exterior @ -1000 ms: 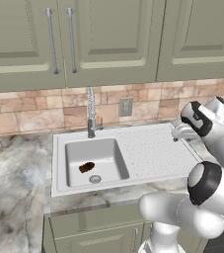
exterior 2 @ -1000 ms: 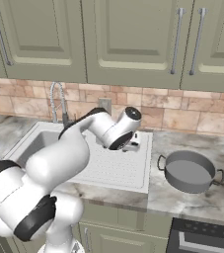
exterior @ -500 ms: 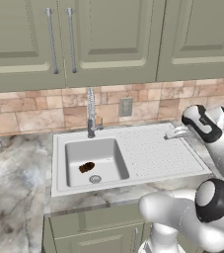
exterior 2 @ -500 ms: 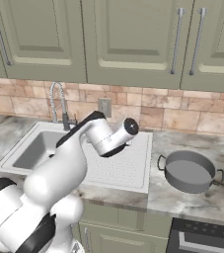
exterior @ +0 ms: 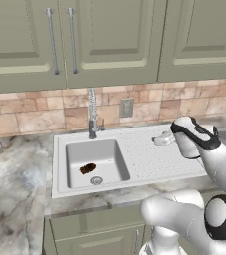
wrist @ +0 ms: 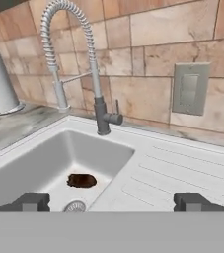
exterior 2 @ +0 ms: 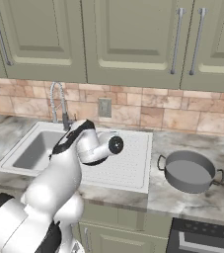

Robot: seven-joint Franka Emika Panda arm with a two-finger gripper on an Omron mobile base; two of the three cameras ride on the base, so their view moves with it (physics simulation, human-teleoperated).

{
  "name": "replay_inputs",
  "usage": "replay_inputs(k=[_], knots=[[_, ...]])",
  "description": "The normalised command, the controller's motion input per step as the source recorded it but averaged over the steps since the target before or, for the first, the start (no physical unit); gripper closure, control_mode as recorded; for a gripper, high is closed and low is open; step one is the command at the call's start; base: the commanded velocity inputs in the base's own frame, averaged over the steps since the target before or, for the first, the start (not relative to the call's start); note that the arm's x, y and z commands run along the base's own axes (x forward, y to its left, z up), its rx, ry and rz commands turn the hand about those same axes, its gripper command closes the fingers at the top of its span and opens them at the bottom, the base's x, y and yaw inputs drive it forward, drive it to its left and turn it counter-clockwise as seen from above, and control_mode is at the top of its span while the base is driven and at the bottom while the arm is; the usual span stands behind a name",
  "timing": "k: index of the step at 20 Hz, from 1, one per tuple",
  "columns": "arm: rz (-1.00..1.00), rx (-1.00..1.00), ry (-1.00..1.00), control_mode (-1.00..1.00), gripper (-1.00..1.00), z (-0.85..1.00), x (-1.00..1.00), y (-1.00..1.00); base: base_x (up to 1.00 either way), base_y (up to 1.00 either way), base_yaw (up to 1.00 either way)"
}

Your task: Dump the sweet potato from the pot into the sink. Then turn on the water and wash the sweet potato. Then turn off the water and put the sweet potato back in the pot.

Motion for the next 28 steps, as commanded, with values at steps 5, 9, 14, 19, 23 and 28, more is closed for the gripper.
replay_inputs(k=[5,9,14,19,23,28], knots=[[0.1,0.01,-0.12,-1.0,-1.0,0.0,0.74,0.14,0.0,0.0,0.0],[0.12,0.01,-0.05,-1.0,-1.0,0.0,0.59,0.17,0.0,0.0,0.0],[0.15,0.01,-0.01,-1.0,-1.0,0.0,0.13,0.33,0.0,0.0,0.0],[0.15,0.01,-0.02,-1.0,-1.0,0.0,0.0,0.35,0.0,0.0,0.0],[0.11,0.03,-0.05,-1.0,-1.0,0.19,0.28,0.11,0.0,0.0,0.0],[0.09,0.05,-0.01,-1.0,-1.0,0.26,0.55,0.02,0.0,0.0,0.0]])
